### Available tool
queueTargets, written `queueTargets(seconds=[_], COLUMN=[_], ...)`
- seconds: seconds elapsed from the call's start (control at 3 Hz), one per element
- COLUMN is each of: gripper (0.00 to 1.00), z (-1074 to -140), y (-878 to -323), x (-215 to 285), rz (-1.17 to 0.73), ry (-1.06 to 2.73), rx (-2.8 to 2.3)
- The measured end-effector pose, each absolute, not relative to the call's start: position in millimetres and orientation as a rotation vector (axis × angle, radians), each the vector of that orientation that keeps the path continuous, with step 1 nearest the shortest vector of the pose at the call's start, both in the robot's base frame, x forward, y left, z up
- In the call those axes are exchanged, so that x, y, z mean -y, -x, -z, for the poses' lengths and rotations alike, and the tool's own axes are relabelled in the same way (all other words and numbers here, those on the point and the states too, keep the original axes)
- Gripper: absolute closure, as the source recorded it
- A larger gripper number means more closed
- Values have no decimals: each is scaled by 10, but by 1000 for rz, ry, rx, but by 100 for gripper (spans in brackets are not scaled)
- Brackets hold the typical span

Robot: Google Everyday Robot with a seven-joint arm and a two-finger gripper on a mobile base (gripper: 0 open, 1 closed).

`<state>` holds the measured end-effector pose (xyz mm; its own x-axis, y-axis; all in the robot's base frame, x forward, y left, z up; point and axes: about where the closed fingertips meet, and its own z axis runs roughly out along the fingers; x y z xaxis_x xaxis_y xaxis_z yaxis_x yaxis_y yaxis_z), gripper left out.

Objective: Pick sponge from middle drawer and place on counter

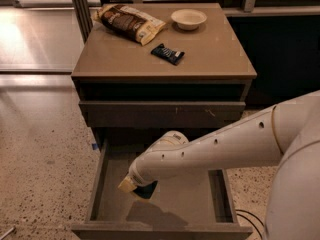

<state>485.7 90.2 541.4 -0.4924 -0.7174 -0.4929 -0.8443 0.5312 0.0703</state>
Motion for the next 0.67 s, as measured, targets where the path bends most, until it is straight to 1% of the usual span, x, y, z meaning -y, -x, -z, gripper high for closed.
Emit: queueTargets(seconds=[0.33, 0.67], gripper=[100, 100], z=[-5993, -6557], y=[-4949, -5219], x=[-1048, -987], rz=[-430, -463], ry=[1313, 1317], rx=[-2304, -2260])
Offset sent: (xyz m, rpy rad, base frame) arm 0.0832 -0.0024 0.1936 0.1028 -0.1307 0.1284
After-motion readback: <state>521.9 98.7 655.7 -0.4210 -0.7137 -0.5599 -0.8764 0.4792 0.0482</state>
